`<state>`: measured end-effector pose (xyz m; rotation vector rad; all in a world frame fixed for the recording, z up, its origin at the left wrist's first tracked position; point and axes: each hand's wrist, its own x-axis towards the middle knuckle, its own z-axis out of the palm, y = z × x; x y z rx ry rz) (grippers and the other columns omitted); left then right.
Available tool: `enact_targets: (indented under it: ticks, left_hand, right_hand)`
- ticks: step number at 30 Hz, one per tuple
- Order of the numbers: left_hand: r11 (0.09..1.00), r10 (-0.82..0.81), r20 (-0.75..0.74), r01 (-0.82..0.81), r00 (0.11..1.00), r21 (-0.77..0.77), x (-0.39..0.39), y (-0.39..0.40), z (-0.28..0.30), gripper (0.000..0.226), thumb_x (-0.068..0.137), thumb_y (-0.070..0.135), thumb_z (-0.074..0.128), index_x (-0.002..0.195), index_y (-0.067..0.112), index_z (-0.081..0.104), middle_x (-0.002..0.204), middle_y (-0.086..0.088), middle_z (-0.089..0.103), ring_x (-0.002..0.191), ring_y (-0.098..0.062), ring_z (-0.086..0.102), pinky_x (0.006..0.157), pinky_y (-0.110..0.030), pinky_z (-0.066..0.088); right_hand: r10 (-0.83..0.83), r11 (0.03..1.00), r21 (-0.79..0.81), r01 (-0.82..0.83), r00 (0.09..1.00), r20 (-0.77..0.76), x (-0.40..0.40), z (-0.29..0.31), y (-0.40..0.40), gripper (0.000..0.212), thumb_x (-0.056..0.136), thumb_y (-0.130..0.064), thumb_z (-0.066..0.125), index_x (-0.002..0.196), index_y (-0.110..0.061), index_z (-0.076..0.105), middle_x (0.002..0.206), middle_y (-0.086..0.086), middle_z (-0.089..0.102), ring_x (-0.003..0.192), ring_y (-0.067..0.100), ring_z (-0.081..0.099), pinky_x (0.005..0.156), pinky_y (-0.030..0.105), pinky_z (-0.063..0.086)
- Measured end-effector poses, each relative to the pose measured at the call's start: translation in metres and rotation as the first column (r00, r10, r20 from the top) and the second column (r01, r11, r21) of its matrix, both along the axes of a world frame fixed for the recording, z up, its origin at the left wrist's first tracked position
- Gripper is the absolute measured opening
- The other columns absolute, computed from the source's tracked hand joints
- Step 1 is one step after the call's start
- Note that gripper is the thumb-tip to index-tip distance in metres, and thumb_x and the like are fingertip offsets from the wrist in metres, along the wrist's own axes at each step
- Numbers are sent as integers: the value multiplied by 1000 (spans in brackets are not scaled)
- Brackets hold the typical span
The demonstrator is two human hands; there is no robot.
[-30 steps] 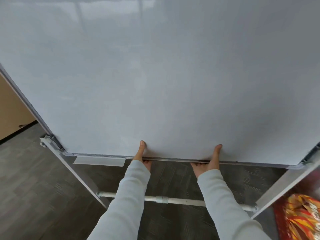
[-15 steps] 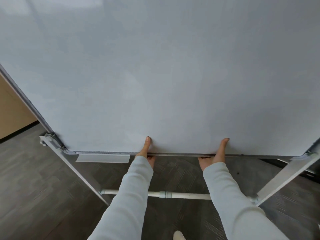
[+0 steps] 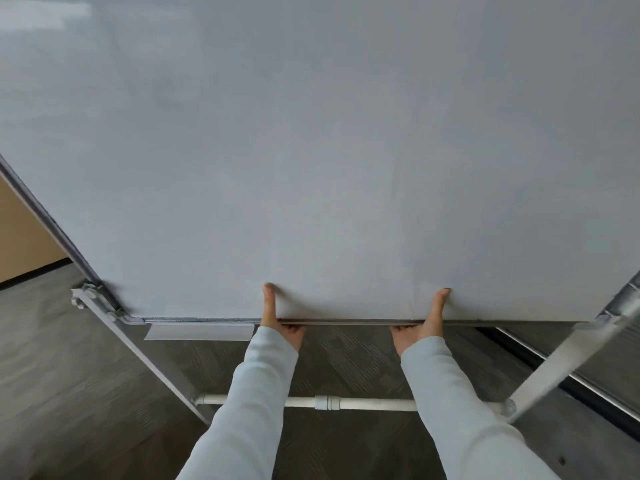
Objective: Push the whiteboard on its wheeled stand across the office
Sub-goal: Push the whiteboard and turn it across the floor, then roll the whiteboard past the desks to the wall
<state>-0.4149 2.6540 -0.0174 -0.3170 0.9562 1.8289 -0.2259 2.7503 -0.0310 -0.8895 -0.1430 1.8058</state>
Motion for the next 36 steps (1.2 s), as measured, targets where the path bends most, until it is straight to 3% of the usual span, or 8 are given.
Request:
enact_targets:
  ticks: [3,7,11,19,28,32,36]
  left_hand:
    - [996,93,23,-93,995,-5,-18,15,4,123,28,65,83,132,13,44,130,-9,55,122,-30,54,106,-45,44]
    - [989,146,53,-145,988,-30,-47,33,-1,111,44,69,79,132,12,41,131,-10,52,126,-30,50,107,-46,42]
    - [986,165,34,-164,986,-17,-72,42,-4,118,42,69,80,137,12,39,138,-11,51,125,-29,51,107,-44,42]
    - [970,225,-4,-224,974,-89,-124,64,2,115,62,72,68,148,10,22,153,-14,33,139,-30,36,113,-44,34]
    - [957,269,-27,-271,963,-101,-223,88,3,107,64,70,68,143,9,30,147,-14,41,132,-34,44,103,-46,44]
    - [954,284,-5,-283,959,-102,-274,97,6,101,66,68,67,141,8,34,144,-15,45,130,-33,47,89,-45,47]
    - [956,285,21,-282,958,-84,-327,103,7,88,66,66,69,127,10,41,139,-14,49,126,-33,50,96,-44,48]
  right_hand:
    - [62,998,11,-62,998,2,-24,-1,24,80,70,-73,63,132,-24,54,123,6,63,110,25,61,102,45,47]
    - [140,990,16,-140,990,10,-53,-5,50,82,69,-74,62,133,-24,52,123,7,62,111,26,61,100,45,48]
    - [194,981,12,-194,981,8,-82,-6,68,81,70,-74,61,133,-24,53,123,7,62,112,26,60,100,44,47]
    - [251,968,9,-251,968,12,-141,-5,96,76,73,-74,59,132,-26,53,122,5,62,112,24,60,101,42,46]
    - [284,959,-6,-284,958,30,-245,-7,124,78,71,-75,59,133,-28,51,125,5,60,116,24,57,104,41,44]
    - [291,957,0,-292,956,44,-300,-4,135,75,73,-74,57,131,-28,50,121,4,59,109,23,57,98,38,45]
    - [298,954,-3,-298,953,59,-354,-3,145,73,73,-75,57,128,-27,51,120,5,59,113,25,57,105,41,43]
